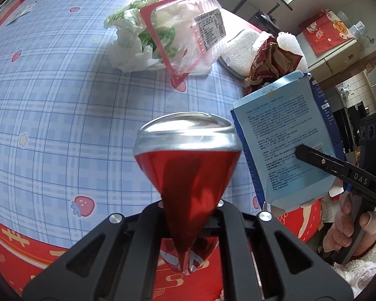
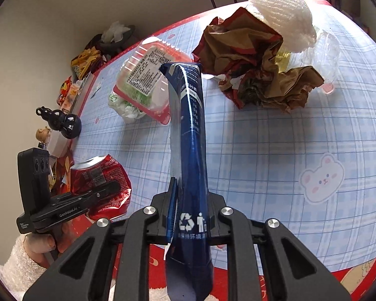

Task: Collect trash
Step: 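Carry the blue box over the brown bucket and open the right tool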

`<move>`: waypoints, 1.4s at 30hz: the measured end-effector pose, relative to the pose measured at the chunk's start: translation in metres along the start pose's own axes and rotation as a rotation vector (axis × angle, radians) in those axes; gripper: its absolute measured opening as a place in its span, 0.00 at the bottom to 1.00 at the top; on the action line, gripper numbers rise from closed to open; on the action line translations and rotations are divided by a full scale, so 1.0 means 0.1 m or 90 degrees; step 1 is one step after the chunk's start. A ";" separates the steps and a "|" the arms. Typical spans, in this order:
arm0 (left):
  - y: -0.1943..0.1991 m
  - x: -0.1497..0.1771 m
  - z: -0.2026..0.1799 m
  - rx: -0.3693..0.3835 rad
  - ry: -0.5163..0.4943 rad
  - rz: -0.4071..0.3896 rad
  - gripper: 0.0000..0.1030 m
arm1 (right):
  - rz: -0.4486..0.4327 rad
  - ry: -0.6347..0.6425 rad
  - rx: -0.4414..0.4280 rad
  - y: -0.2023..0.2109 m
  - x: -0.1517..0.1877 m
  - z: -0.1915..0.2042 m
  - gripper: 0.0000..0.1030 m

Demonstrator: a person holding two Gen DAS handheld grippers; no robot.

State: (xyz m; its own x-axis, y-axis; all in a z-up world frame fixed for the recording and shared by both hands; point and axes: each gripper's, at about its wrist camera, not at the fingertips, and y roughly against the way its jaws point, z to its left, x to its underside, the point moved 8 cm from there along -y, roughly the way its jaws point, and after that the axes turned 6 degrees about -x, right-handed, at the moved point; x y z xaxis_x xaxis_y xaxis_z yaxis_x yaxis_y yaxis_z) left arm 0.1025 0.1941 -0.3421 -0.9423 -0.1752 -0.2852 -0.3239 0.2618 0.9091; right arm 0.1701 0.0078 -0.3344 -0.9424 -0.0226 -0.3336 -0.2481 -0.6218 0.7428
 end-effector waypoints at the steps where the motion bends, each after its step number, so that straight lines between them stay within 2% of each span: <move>1: 0.04 -0.04 -0.05 0.000 0.000 -0.008 0.07 | -0.010 -0.001 -0.001 0.07 -0.03 -0.03 0.17; 7: 0.34 -0.26 -0.53 -0.015 -0.024 -0.068 0.07 | -0.096 0.008 0.022 0.77 -0.26 -0.30 0.17; 15: 0.69 -0.61 -1.49 -0.019 -0.080 -0.160 0.07 | -0.220 0.012 0.147 2.13 -0.56 -1.17 0.17; 21: 0.75 -0.71 -2.33 0.009 -0.123 -0.195 0.07 | -0.281 -0.010 0.259 2.95 -0.59 -1.96 0.17; 25: 0.72 -0.67 -2.87 0.029 -0.145 -0.202 0.07 | -0.294 -0.042 0.324 3.32 -0.53 -2.62 0.17; 29: 0.64 -0.63 -3.30 0.041 -0.156 -0.202 0.07 | -0.282 -0.073 0.384 3.52 -0.50 -3.29 0.17; 36: 0.48 -0.54 -3.79 0.039 -0.163 -0.200 0.07 | -0.257 -0.125 0.423 3.67 -0.47 -4.19 0.17; 42: 0.36 -0.50 -4.01 0.036 -0.163 -0.192 0.07 | -0.244 -0.141 0.429 3.72 -0.47 -4.57 0.18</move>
State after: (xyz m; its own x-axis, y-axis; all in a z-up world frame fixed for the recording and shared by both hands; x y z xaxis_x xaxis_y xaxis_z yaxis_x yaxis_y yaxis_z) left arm 0.1718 -0.1686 -0.1734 -0.7928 -0.0119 -0.6094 -0.5865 0.2873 0.7573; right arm 0.2248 -0.5801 -0.3073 -0.7691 0.2968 -0.5660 -0.5784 0.0533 0.8140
